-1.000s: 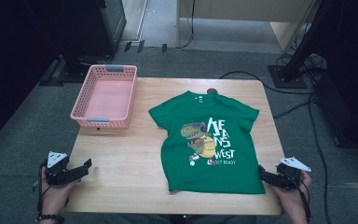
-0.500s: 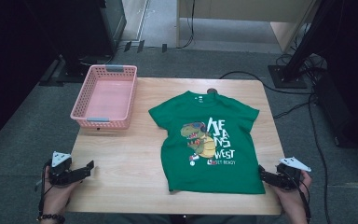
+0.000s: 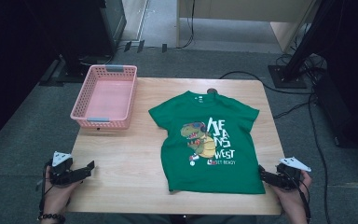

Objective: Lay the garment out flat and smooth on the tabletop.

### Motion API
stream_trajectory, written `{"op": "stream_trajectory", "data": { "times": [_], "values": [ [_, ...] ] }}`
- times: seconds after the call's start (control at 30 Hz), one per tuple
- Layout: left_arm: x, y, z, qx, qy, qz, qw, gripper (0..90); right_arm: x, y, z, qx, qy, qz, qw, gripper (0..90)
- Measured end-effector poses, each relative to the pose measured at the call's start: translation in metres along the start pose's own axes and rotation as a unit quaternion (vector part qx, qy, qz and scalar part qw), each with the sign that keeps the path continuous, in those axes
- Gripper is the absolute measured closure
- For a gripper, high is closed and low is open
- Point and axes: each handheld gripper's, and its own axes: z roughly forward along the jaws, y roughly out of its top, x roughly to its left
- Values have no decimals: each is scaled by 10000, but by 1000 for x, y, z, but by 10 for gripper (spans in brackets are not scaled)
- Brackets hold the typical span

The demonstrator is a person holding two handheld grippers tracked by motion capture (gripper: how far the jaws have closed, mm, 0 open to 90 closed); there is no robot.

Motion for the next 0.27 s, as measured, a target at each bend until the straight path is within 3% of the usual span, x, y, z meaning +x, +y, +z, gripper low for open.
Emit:
{"op": "stream_trajectory", "data": {
  "times": [0.27],
  "values": [
    [-1, 1, 1, 20, -11, 47, 10000, 87, 0, 0, 0, 6, 6, 7, 10000, 84]
  ]
}}
